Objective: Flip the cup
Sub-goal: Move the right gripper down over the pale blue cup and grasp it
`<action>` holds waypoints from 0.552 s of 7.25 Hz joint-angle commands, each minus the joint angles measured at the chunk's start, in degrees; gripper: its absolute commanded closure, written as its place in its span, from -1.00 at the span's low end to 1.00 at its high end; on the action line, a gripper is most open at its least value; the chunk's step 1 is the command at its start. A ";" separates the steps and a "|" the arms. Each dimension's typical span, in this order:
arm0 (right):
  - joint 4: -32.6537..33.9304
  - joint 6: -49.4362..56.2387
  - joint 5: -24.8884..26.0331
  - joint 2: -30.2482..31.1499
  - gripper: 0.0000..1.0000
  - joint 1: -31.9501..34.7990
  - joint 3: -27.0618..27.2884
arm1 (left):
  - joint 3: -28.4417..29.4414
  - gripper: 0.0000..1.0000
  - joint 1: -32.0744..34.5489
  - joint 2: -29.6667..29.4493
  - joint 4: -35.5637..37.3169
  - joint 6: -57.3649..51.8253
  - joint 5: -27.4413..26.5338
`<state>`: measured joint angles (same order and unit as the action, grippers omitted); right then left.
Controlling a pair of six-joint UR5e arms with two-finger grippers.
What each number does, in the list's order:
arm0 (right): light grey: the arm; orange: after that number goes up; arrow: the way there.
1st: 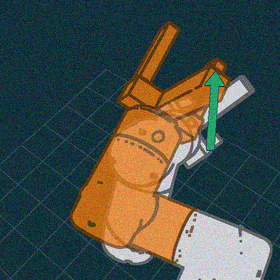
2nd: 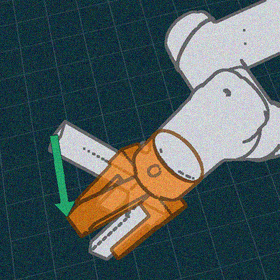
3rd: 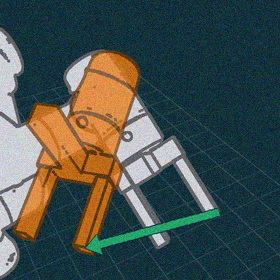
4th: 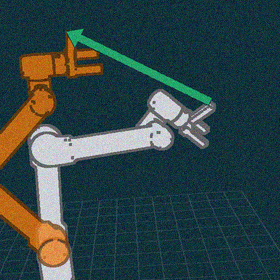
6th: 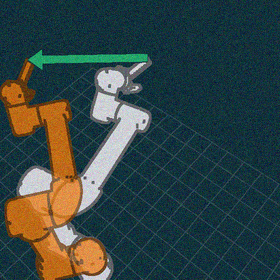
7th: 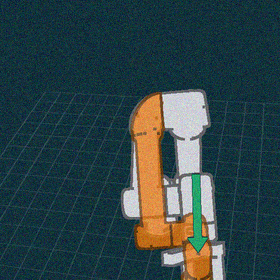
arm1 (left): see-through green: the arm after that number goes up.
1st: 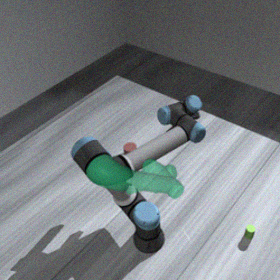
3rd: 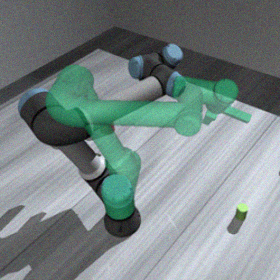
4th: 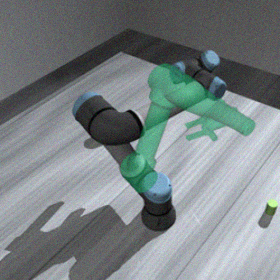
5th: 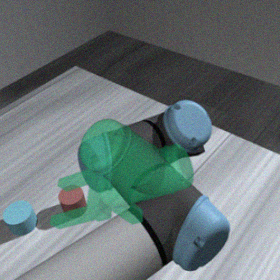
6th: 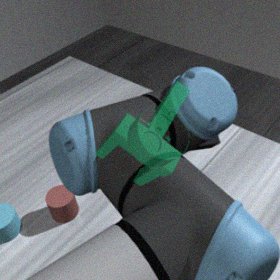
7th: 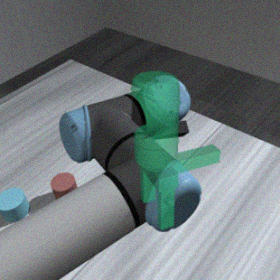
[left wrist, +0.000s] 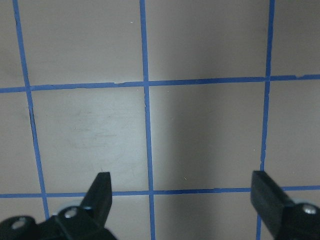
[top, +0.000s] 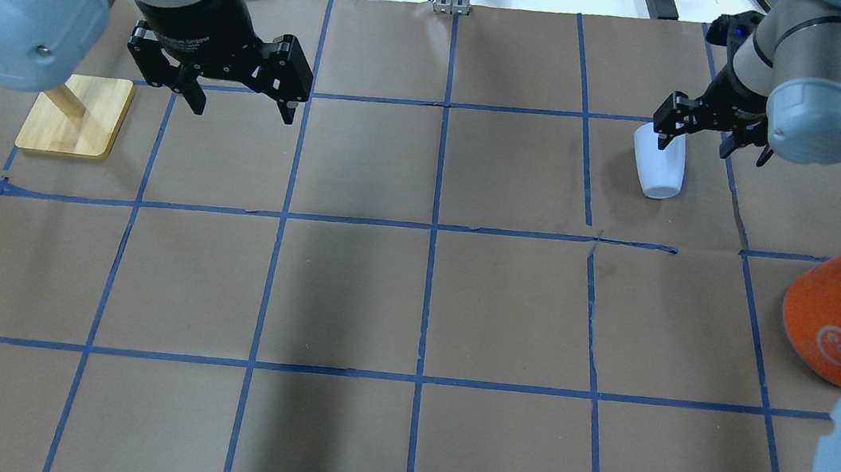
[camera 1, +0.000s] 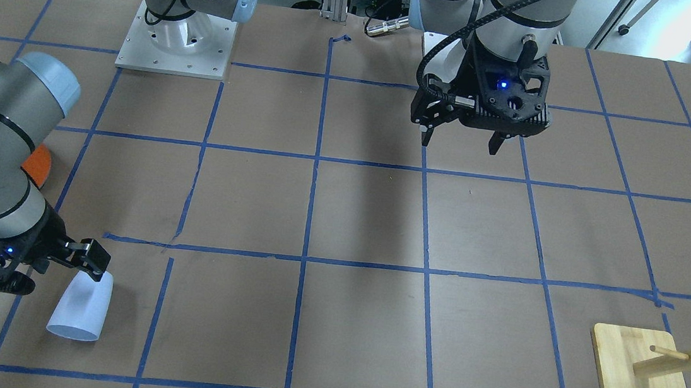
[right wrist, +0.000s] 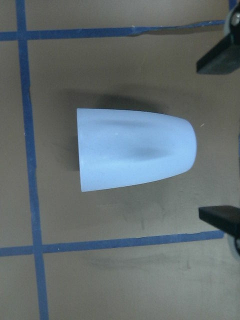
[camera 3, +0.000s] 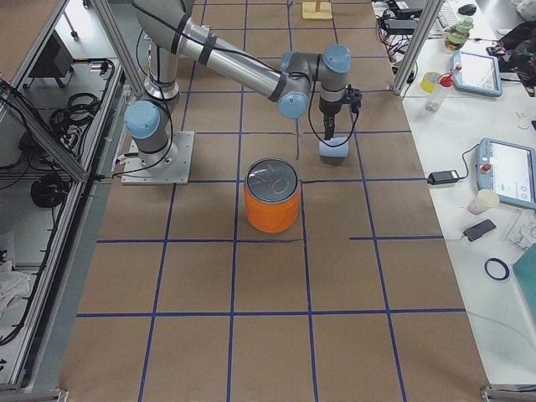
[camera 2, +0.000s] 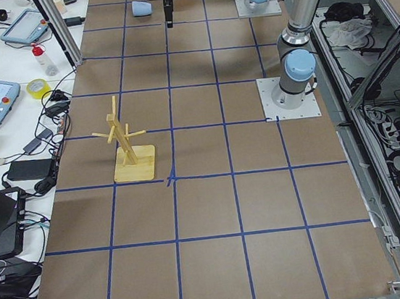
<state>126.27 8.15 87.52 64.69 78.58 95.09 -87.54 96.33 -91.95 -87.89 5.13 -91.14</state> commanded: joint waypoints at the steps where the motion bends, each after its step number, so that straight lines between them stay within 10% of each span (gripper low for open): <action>1: 4.33 0.02 -0.07 -4.47 -0.90 -0.01 -0.34 | 0.09 -1.00 0.00 0.01 0.00 0.05 0.17; 4: 6.52 0.02 -0.33 -7.20 -0.90 0.08 -0.87 | 0.09 -1.00 0.09 0.01 0.00 0.05 0.26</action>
<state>131.46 8.18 87.35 58.76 78.58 94.37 -87.46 96.40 -91.93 -87.89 5.19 -90.91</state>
